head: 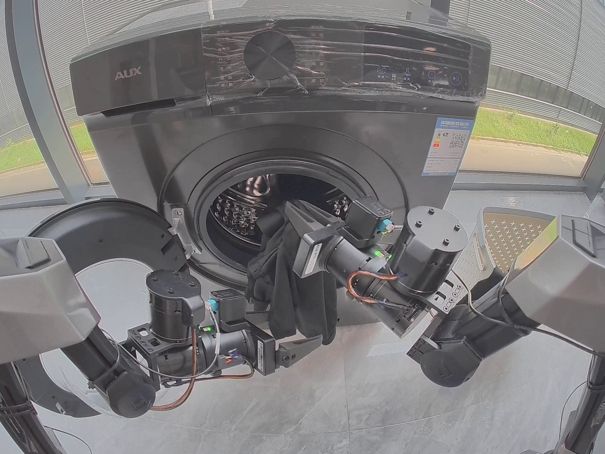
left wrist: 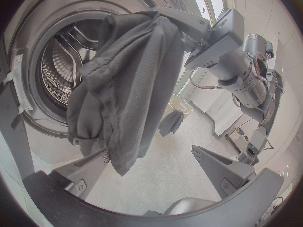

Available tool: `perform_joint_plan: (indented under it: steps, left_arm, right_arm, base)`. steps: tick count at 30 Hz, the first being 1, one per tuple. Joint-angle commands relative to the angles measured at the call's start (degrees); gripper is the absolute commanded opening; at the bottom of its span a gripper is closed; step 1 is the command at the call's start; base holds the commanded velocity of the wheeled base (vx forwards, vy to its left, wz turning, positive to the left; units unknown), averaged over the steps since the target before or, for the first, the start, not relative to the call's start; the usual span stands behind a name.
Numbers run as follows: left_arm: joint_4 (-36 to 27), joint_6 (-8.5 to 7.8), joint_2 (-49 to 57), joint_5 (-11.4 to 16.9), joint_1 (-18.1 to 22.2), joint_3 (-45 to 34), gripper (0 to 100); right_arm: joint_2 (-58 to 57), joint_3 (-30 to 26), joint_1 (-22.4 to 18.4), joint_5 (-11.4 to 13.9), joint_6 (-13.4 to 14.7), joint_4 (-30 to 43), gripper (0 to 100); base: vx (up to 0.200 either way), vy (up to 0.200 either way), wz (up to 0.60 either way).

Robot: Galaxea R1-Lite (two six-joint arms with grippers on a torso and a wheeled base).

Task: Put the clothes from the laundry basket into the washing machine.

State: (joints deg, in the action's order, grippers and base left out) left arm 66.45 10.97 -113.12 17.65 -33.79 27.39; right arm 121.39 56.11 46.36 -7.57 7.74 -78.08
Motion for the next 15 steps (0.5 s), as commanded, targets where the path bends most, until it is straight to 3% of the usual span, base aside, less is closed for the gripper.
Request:
perform_joint_plan:
  steps: [1,9,15]
  left_arm:
    - [0.43,0.45,0.26,0.10,-0.84,-0.06,100]
    - [0.79,1.86,-1.32,-0.78,-0.92,1.88,100]
    - [2.37,-0.25,-6.59,-6.75,-0.49,4.78,100]
  right_arm:
    - [-0.02,-0.04,-0.04,0.01,-0.01,-0.05,0]
    - [0.33,-0.04,-0.04,0.01,0.08,-0.05,0]
    - [0.25,-0.04,0.22,0.01,-0.01,-0.05,0]
  base:
    - [0.000,0.000,0.00]
    - [0.000,0.000,0.00]
    - [0.000,0.000,0.00]
